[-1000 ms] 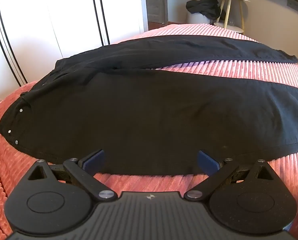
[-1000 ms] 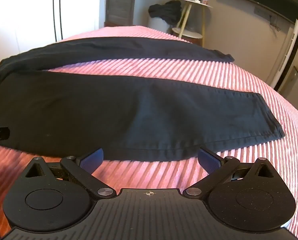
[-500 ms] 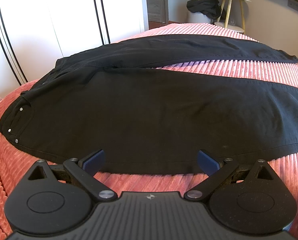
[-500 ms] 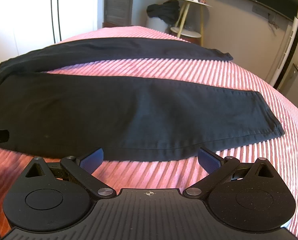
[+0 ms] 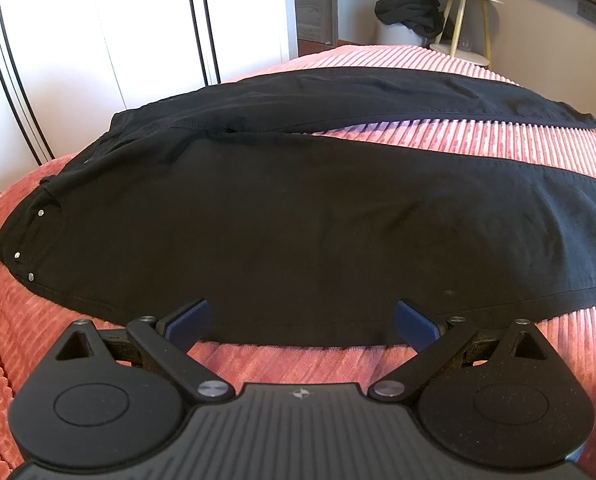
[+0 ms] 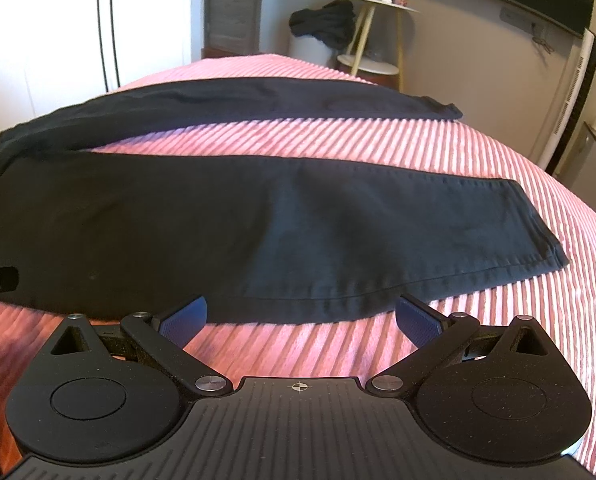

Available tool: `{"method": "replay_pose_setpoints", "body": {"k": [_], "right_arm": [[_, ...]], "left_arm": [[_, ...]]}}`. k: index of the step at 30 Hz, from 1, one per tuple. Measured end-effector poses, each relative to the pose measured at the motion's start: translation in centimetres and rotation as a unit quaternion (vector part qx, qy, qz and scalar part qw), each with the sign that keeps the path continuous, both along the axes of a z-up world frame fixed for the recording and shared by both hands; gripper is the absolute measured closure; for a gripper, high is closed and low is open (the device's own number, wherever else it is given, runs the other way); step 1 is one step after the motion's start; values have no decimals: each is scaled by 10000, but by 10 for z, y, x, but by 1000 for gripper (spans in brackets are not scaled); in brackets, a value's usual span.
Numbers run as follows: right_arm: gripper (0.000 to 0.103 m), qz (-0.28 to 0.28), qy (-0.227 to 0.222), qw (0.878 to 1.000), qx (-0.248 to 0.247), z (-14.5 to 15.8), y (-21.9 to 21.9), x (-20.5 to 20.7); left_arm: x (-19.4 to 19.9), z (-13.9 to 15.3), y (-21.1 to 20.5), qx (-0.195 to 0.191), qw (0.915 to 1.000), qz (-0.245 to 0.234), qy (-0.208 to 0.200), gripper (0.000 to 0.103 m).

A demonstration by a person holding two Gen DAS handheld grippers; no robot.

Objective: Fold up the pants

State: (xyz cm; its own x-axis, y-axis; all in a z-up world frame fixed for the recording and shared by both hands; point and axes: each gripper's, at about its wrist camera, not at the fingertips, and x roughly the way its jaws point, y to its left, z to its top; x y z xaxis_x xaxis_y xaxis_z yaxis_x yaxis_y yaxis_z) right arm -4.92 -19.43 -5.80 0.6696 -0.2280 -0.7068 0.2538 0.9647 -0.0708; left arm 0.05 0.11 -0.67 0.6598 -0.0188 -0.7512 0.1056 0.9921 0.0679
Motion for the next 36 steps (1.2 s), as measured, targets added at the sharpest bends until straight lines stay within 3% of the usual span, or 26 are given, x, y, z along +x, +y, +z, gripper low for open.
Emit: {"method": "replay_pose_setpoints", "body": {"k": [36], "right_arm": [[0,-71,-58,9999,63,2,-3,-2]], "left_arm": [[0,0,1,-16,10000,12,43,4]]}}
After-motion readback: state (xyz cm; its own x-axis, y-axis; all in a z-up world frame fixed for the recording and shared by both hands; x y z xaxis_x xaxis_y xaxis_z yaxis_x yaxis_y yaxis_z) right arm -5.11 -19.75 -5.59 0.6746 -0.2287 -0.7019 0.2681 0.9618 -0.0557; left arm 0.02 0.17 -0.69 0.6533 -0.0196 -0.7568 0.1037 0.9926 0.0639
